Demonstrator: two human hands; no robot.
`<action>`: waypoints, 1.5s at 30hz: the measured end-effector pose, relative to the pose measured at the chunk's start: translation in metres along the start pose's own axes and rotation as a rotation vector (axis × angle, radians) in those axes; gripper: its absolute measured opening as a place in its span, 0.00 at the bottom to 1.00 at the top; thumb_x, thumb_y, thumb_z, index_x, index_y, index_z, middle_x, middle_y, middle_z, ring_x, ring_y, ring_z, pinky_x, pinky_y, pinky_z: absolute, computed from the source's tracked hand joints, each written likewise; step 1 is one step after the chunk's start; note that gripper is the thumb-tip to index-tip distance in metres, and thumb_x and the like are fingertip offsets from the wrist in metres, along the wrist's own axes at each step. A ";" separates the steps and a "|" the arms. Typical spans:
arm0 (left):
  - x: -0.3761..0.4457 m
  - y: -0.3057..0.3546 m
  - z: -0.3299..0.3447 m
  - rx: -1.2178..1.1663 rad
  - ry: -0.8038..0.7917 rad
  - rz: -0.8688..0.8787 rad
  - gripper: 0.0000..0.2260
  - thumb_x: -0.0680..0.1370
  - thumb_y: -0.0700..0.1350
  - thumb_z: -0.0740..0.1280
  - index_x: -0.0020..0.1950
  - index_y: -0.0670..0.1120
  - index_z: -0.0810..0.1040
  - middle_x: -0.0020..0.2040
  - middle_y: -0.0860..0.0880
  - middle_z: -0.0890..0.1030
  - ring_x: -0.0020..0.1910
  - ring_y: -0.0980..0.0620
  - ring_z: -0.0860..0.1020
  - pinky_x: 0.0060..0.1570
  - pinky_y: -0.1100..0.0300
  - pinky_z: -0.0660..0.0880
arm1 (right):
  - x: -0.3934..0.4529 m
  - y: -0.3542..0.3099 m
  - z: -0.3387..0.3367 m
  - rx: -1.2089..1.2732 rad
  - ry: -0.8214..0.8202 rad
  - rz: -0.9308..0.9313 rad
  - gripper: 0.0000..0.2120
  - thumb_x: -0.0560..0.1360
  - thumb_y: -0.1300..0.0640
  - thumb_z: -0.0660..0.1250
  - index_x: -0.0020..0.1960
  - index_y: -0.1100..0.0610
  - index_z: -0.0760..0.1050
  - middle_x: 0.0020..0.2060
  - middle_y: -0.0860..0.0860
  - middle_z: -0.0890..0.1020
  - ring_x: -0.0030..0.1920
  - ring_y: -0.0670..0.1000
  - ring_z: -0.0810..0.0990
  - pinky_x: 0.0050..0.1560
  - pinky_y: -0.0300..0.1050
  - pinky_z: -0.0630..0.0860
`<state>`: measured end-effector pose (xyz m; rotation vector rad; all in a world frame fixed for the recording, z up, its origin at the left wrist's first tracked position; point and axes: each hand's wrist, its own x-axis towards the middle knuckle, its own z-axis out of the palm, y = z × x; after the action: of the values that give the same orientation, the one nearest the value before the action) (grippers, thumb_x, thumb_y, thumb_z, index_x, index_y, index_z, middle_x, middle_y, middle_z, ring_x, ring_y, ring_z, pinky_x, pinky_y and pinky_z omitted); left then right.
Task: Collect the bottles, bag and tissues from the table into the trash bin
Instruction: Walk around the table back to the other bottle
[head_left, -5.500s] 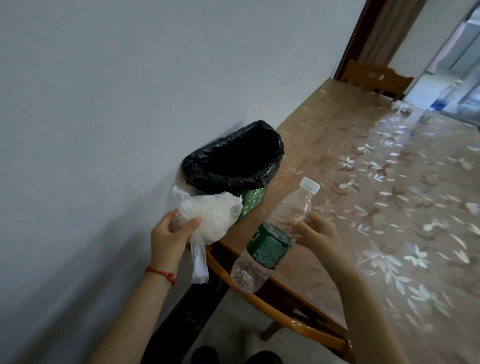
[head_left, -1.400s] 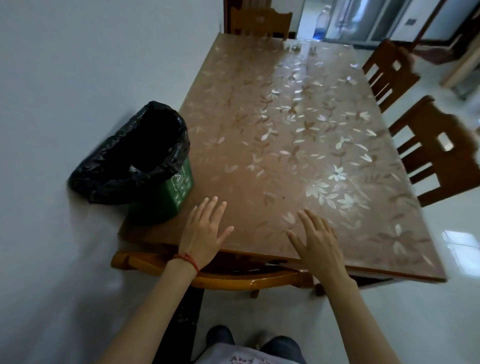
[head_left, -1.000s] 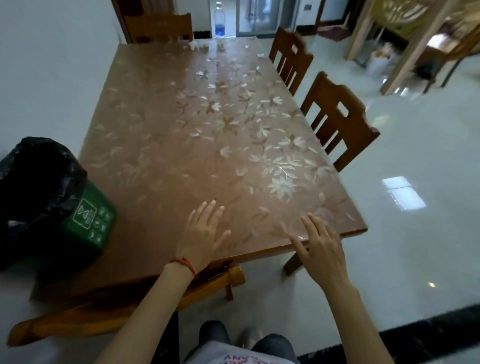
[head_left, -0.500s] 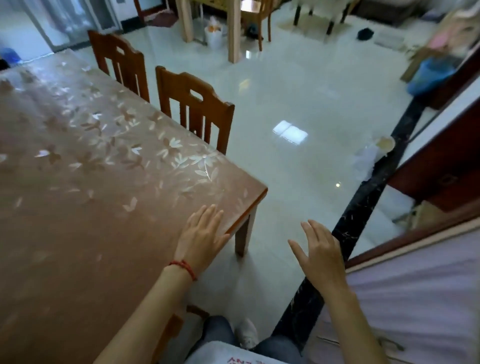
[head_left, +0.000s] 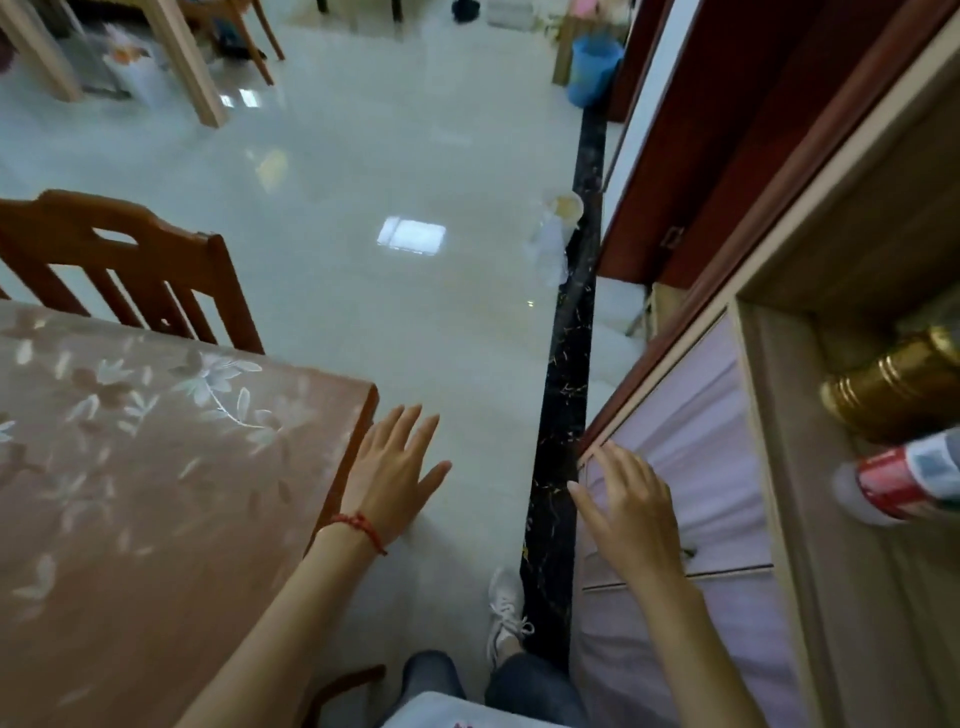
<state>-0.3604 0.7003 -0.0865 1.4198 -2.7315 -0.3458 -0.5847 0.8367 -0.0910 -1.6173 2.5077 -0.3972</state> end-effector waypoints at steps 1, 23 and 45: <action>0.010 0.004 0.001 -0.016 -0.009 0.007 0.29 0.77 0.60 0.49 0.61 0.41 0.75 0.59 0.38 0.79 0.58 0.37 0.77 0.54 0.42 0.74 | 0.007 0.004 -0.001 -0.001 -0.001 0.008 0.28 0.72 0.42 0.55 0.60 0.62 0.74 0.56 0.60 0.80 0.57 0.60 0.78 0.53 0.56 0.75; 0.298 0.016 -0.018 -0.048 0.038 -0.018 0.31 0.78 0.61 0.41 0.62 0.42 0.73 0.60 0.39 0.78 0.59 0.38 0.76 0.55 0.42 0.74 | 0.303 0.051 -0.010 -0.015 -0.010 -0.011 0.26 0.72 0.43 0.57 0.59 0.62 0.75 0.57 0.60 0.79 0.59 0.60 0.77 0.55 0.56 0.74; 0.581 -0.076 -0.046 -0.052 0.012 -0.166 0.32 0.79 0.60 0.40 0.60 0.42 0.75 0.59 0.41 0.79 0.58 0.40 0.77 0.53 0.45 0.76 | 0.628 0.019 0.011 -0.020 -0.044 -0.106 0.26 0.76 0.44 0.60 0.67 0.59 0.68 0.68 0.56 0.70 0.70 0.56 0.65 0.68 0.50 0.61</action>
<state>-0.6290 0.1776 -0.0952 1.6332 -2.5813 -0.4102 -0.8601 0.2723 -0.0870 -1.7520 2.4092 -0.3450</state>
